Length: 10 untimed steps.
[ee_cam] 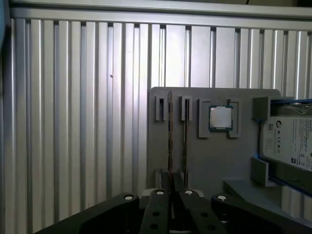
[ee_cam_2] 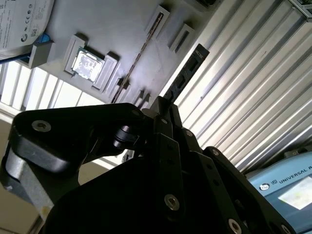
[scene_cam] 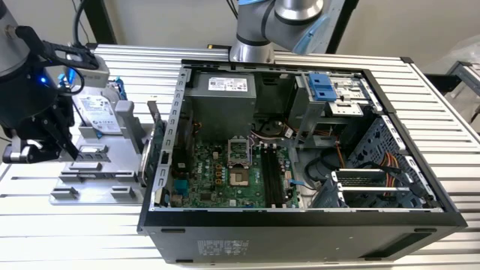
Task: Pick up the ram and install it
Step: 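Pick up the ram and move it above insertion slot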
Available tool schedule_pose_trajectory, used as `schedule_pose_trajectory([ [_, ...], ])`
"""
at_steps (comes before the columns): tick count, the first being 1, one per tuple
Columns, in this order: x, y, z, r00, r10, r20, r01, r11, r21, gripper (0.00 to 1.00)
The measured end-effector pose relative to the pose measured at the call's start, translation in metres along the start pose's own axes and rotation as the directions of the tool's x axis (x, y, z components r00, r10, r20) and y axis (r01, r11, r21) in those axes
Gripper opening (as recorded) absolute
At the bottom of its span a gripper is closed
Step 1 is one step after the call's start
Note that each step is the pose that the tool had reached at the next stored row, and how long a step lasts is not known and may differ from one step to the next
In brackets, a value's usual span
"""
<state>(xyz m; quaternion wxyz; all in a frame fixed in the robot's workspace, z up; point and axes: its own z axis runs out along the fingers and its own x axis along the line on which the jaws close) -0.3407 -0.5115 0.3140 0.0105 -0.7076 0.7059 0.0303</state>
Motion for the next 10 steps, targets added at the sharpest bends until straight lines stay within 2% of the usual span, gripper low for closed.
schedule_pose_trajectory([
  [10, -0.0002, 0.0001, -0.0037, 1.0000, 0.000, 0.0000, 0.000, 1.0000, 0.0000, 0.00],
])
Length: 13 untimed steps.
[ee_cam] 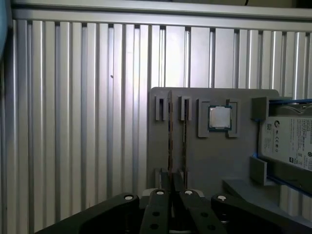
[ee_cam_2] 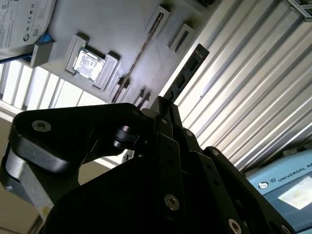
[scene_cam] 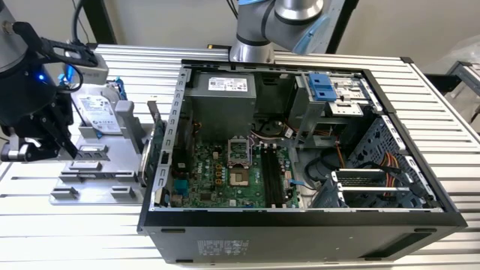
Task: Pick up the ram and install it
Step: 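Pick up the ram and move it above insertion slot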
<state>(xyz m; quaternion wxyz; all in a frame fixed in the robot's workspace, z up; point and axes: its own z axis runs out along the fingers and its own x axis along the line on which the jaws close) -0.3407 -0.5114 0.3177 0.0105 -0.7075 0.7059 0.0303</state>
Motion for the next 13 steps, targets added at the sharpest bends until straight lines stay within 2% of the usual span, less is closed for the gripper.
schedule_pose_trajectory([
  [13, -0.0002, 0.0000, -0.0048, 1.0000, 0.000, 0.0001, 0.000, 1.0000, 0.0000, 0.00],
])
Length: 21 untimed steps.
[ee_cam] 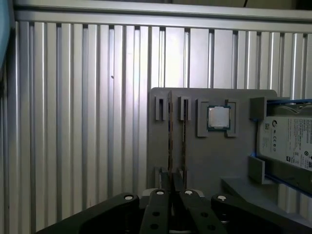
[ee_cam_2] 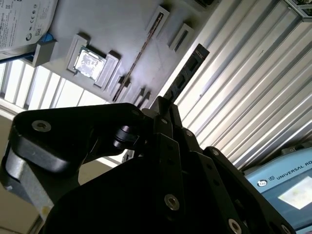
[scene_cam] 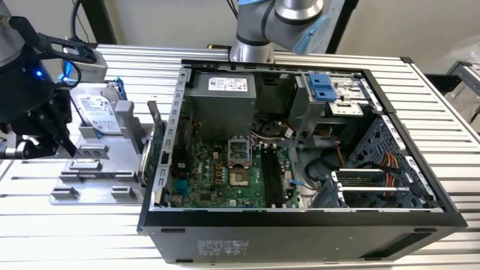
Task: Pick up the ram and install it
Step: 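Pick up the ram and move it above insertion slot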
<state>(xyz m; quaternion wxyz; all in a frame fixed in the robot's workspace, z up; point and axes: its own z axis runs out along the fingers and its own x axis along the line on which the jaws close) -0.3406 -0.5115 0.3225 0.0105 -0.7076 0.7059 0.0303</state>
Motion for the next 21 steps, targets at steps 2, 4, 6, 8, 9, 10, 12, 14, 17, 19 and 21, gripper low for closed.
schedule_pose_trajectory([
  [2, -0.0001, 0.0001, -0.0008, 1.0000, 0.000, 0.0000, 0.000, 1.0000, 0.0000, 0.00],
  [4, -0.0001, 0.0002, -0.0016, 1.0000, 0.000, -0.0001, 0.000, 1.0000, 0.0000, 0.00],
  [6, -0.0002, 0.0002, -0.0023, 1.0000, 0.000, 0.0000, 0.000, 1.0000, 0.0000, 0.00],
  [8, -0.0002, 0.0001, -0.0030, 1.0000, 0.000, 0.0001, 0.000, 1.0000, 0.0001, 0.00],
  [9, -0.0002, 0.0001, -0.0034, 1.0000, 0.000, 0.0000, 0.000, 1.0000, 0.0001, 0.00],
  [10, -0.0002, 0.0001, -0.0038, 1.0000, 0.000, -0.0001, 0.000, 1.0000, 0.0000, 0.00],
  [12, -0.0003, 0.0001, -0.0046, 1.0000, 0.000, -0.0001, 0.000, 1.0000, -0.0001, 0.00],
  [14, -0.0003, 0.0002, -0.0053, 1.0000, 0.000, 0.0000, 0.000, 1.0000, 0.0000, 0.00],
  [17, -0.0004, 0.0002, -0.0066, 1.0000, 0.000, 0.0000, 0.000, 1.0000, 0.0000, 0.00],
  [19, -0.0005, 0.0003, -0.0073, 1.0000, 0.000, 0.0000, 0.000, 1.0000, 0.0000, 0.00],
  [21, -0.0005, 0.0004, -0.0081, 1.0000, 0.000, 0.0000, 0.000, 1.0000, 0.0000, 0.00],
])
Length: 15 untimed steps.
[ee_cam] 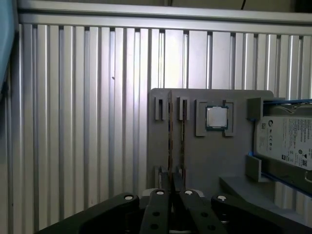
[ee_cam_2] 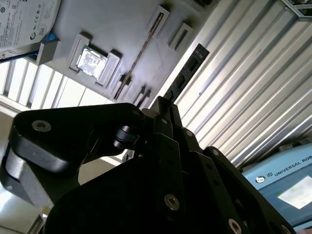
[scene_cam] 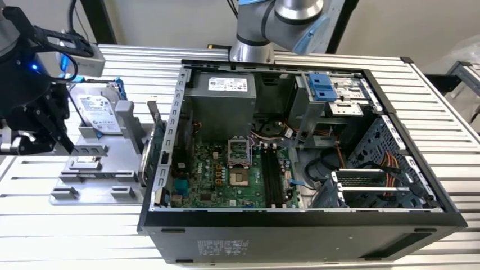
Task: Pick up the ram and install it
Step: 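Pick up the ram and move it above insertion slot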
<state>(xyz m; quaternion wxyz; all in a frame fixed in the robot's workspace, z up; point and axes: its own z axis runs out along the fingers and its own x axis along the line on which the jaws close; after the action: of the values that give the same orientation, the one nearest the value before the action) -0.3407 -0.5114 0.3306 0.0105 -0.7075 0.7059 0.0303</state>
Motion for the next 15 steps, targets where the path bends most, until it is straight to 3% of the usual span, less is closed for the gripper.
schedule_pose_trajectory([
  [15, -0.0002, 0.0000, -0.0048, 1.0000, 0.000, 0.0000, 0.000, 1.0000, 0.0000, 0.00],
])
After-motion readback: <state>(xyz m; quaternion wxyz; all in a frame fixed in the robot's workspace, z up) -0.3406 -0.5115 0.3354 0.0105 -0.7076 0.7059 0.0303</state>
